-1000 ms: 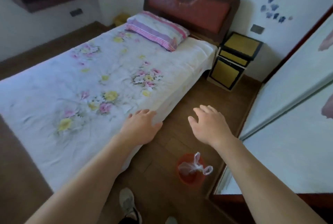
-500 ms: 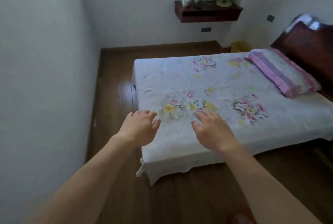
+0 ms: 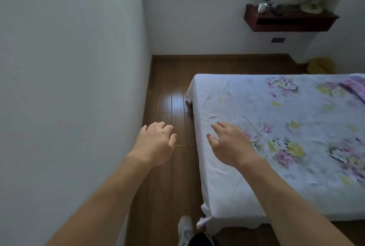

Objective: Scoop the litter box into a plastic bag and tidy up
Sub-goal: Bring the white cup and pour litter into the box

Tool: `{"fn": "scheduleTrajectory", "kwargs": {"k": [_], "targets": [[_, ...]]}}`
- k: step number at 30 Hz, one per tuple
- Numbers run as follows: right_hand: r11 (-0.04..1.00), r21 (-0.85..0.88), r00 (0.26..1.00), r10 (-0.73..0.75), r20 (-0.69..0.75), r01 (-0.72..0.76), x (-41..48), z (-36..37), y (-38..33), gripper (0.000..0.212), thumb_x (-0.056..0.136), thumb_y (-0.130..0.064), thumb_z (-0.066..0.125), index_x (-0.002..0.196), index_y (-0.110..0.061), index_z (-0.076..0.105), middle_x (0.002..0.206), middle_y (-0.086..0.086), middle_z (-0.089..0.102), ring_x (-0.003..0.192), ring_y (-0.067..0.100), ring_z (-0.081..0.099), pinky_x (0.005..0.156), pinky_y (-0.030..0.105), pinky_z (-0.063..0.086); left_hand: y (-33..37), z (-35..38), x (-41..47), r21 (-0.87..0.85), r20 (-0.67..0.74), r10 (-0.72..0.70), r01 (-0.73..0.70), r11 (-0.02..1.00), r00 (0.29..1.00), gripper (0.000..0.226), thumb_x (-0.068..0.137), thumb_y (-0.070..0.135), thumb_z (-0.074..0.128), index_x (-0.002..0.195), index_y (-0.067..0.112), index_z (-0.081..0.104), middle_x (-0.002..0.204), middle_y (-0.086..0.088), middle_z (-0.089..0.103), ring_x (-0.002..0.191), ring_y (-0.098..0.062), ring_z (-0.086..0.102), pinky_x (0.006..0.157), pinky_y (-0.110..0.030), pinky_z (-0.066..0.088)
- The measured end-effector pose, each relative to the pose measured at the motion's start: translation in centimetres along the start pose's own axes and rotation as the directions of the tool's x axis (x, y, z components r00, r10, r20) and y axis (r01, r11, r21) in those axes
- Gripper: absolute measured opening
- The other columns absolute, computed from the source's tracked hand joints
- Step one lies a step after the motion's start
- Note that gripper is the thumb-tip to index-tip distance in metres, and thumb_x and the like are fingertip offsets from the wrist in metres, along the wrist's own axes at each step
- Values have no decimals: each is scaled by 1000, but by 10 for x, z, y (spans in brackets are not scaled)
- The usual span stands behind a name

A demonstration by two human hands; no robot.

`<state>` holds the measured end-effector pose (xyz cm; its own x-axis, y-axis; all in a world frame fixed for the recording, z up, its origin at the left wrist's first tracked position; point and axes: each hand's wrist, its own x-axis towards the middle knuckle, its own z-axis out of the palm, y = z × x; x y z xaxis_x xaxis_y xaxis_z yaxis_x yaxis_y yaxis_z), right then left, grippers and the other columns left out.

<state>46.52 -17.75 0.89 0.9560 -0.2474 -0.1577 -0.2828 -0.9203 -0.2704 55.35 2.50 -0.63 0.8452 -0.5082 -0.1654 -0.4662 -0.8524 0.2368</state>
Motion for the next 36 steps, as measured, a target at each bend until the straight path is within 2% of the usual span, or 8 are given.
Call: {"fn": "scheduleTrajectory", "kwargs": {"k": [5,10,18,21,24,30,33,36], "targets": [[1000,-10,1000,9,20,-9,124,-3,-2,43,102,-39,35,136,-15,49,142,5,49,133,24,40,111,38,30,-37,-20,112,23,5,-12,12,1000,1000,44,103,42,31,138,22,50,145,-3,48,138,-22,38,117,-42,22],[1000,1,999,-31,9,31,261,-37,-23,44,103,-40,34,138,-17,48,143,3,49,135,22,39,112,36,30,-78,-68,237,20,-32,-43,44,999,999,44,102,43,33,134,21,53,138,-2,54,132,-23,45,113,-42,30],[1000,-17,1000,-25,-14,25,474,-73,-32,46,102,-39,36,140,-15,48,144,4,48,135,23,38,111,37,30,-128,-109,440,-37,-55,-67,65,997,996,41,102,41,34,131,20,54,137,-2,54,131,-22,44,111,-40,30],[999,-37,999,13,-33,-14,560,-74,-26,46,102,-39,34,141,-17,46,146,2,46,135,22,37,111,36,29,-146,-113,534,-35,-53,-27,25,999,998,42,103,41,33,134,21,52,141,-1,50,135,-22,39,114,-42,25],[995,-33,995,91,-44,-93,634,-87,-20,45,103,-36,34,142,-16,46,147,2,45,137,24,34,111,35,28,-159,-129,628,-17,-53,33,-34,999,998,43,103,42,32,138,23,49,144,0,48,136,-21,38,114,-42,27],[974,21,970,227,-83,-226,763,-131,6,40,102,-36,37,130,-13,55,136,4,53,129,24,41,109,35,32,-156,-188,789,13,10,159,-159,987,987,43,103,44,32,138,25,48,145,1,48,136,-20,40,114,-39,29],[968,47,962,252,-108,-248,838,-143,25,43,102,-37,36,135,-14,52,141,4,51,134,23,40,112,36,30,-148,-205,875,33,20,216,-216,976,976,44,104,44,32,142,25,46,148,1,45,140,-20,36,116,-38,27],[960,68,954,279,-111,-273,920,-146,53,48,102,-39,35,144,-17,44,152,3,42,144,22,29,120,38,22,-145,-207,968,82,46,256,-259,962,965,45,103,43,33,141,24,47,148,-1,46,140,-21,35,116,-38,28]]}}
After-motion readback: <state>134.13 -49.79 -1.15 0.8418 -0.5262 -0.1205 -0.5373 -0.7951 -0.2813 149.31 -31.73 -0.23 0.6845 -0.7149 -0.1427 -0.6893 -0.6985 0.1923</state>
